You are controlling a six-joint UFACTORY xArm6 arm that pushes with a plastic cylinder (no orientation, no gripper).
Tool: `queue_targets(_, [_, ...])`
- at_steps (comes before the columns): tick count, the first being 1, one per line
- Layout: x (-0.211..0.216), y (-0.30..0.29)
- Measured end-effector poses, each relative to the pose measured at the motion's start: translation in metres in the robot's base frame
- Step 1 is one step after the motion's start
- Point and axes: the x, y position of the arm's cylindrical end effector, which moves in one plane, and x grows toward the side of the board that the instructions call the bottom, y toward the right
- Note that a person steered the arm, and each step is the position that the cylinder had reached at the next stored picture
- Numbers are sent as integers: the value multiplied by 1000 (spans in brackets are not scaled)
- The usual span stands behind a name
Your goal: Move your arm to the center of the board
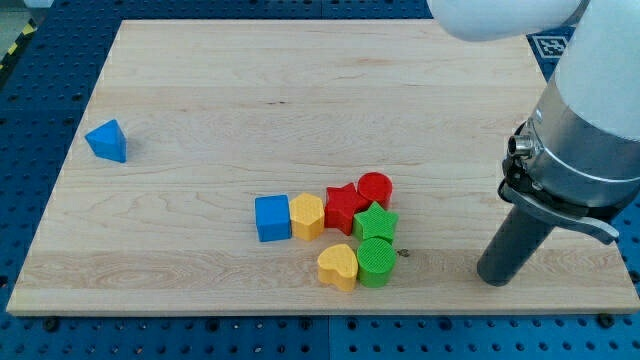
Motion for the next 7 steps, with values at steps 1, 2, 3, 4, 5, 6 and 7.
queue_targets(1, [0,1])
queue_targets(2, [-80,10])
queue_targets(3, [-109,7])
queue_targets(4, [-112,4])
queue_targets(5, [-119,4])
queue_targets(6, [-118,4])
queue_targets(7, [-132,-33])
